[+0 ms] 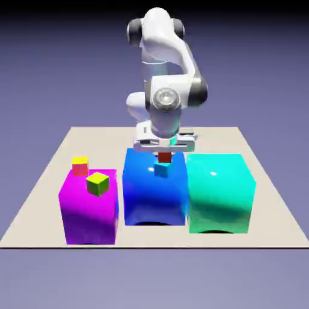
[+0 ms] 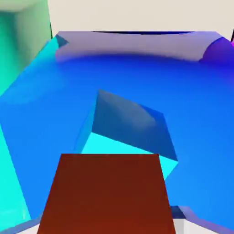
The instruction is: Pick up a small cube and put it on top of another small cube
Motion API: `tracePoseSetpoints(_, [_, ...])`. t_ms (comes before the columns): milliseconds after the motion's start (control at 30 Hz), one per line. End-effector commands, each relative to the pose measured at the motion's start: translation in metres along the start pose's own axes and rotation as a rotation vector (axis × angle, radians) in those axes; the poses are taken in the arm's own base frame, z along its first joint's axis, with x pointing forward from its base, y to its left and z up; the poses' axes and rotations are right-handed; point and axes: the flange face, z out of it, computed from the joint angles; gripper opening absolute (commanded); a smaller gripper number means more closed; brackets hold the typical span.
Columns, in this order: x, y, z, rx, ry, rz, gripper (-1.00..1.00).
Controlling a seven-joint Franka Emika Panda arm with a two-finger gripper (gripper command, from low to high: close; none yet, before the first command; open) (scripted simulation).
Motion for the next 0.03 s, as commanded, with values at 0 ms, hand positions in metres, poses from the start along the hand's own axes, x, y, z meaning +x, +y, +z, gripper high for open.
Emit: tracePoseSetpoints(0, [-0.0006,0.0009,-0.0122,0.000,0.000,0.000,1.00])
